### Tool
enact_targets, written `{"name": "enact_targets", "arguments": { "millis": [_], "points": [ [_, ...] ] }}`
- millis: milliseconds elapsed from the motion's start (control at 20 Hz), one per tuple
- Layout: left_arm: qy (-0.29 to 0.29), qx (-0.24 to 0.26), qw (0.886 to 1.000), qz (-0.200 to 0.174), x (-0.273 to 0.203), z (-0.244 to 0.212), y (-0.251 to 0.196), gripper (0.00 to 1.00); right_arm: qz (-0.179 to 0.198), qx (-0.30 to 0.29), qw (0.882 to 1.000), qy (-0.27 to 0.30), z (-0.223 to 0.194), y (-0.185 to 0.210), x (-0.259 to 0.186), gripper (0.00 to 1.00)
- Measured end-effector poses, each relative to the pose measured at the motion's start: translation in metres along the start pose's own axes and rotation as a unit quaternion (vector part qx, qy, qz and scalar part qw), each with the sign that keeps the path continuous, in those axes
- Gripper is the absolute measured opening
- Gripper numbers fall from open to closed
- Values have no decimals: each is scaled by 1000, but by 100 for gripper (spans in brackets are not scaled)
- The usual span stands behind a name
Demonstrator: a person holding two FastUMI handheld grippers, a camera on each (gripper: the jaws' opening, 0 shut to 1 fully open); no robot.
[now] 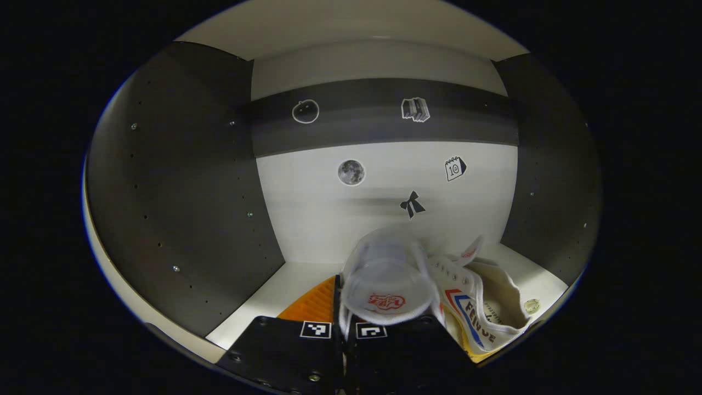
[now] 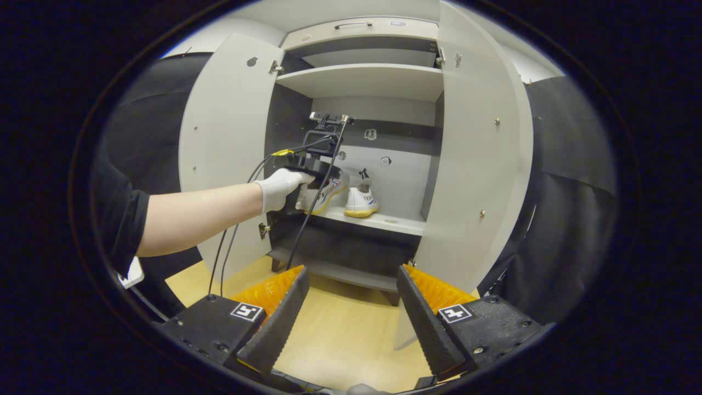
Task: Grab one shoe with the right hand and put it into the shoe cabinet, grab the other shoe with the left hand and put it into the shoe cabinet; then close the right door with the right hand and the left door with the left hand.
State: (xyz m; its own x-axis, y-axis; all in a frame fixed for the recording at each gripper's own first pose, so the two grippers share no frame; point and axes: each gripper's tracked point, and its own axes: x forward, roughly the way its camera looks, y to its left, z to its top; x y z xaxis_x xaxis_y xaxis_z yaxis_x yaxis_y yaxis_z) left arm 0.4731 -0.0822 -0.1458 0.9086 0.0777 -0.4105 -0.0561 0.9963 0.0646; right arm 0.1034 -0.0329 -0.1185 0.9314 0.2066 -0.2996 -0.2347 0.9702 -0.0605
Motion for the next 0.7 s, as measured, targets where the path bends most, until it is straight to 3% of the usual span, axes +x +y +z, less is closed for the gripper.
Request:
{"name": "enact_targets", "arguments": {
  "millis": [50, 100, 150, 300, 400, 500, 550, 700],
  "points": [
    [5, 3, 1000, -5, 4, -2, -2, 5, 2, 2, 1000, 1, 0, 0, 1, 100],
    [8, 2, 1000, -12, 4, -3, -6, 7, 3, 3, 1000, 2, 0, 0, 1, 100],
    [12, -1, 1000, -19, 3, -5, -9, 16, 3, 4, 1000, 2, 0, -1, 2, 100],
    [35, -2, 999, -20, 6, -19, -5, 27, 2, 7, 1000, 1, 1, -3, 3, 100],
    [7, -7, 1000, -11, 1, -7, 8, 85, 2, 9, 1000, 1, 1, -4, 3, 100],
    [-6, -10, 1000, -8, -4, 0, 17, 76, 3, 13, 1000, 2, 0, -3, 4, 100],
    [-6, -15, 1000, -6, -9, -2, 21, 98, 3, 15, 1000, 2, 1, -3, 5, 100],
    [-14, -24, 1000, -6, -23, -5, 26, 98, 3, 15, 1000, -2, 3, -1, 4, 100]
  ]
}}
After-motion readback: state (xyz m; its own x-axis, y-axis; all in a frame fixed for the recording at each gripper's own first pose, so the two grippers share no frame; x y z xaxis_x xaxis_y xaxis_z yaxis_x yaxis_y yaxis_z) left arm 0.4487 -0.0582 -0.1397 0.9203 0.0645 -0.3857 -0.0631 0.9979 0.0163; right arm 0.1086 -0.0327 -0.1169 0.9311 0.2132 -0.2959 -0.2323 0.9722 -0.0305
